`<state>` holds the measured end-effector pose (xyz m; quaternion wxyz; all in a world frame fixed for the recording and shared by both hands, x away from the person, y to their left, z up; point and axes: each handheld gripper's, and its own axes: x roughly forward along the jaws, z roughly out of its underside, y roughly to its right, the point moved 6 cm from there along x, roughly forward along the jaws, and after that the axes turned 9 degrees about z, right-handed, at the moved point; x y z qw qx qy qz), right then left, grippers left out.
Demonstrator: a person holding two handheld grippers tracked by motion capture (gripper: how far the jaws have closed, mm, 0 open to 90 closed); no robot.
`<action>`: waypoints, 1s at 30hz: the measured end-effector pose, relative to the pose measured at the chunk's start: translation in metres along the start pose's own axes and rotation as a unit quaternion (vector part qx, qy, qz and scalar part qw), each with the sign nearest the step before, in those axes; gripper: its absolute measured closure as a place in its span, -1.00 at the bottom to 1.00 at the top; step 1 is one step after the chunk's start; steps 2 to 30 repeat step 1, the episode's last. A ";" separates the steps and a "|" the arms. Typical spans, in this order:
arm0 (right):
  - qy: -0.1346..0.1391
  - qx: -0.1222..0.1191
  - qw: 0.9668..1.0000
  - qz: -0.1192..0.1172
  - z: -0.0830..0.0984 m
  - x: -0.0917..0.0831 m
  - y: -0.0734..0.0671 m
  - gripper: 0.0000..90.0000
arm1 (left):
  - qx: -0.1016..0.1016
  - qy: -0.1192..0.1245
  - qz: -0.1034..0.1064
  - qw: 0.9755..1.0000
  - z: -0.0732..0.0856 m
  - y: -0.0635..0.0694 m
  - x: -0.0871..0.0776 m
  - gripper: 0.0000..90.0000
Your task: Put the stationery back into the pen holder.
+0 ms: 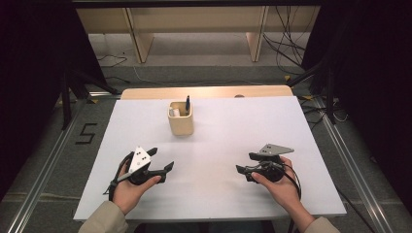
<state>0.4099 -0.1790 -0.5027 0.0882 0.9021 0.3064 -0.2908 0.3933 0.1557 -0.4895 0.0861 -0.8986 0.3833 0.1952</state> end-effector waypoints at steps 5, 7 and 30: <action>0.000 0.000 1.000 -0.001 0.000 0.000 0.000 -0.41 | 0.000 -0.002 -0.001 1.000 0.002 0.000 -0.001 -0.53; 0.000 0.000 1.000 -0.001 0.000 0.000 0.000 -0.41 | 0.000 -0.002 -0.001 1.000 0.002 0.000 -0.001 -0.53; 0.000 0.000 1.000 -0.001 0.000 0.000 0.000 -0.41 | 0.000 -0.002 -0.001 1.000 0.002 0.000 -0.001 -0.53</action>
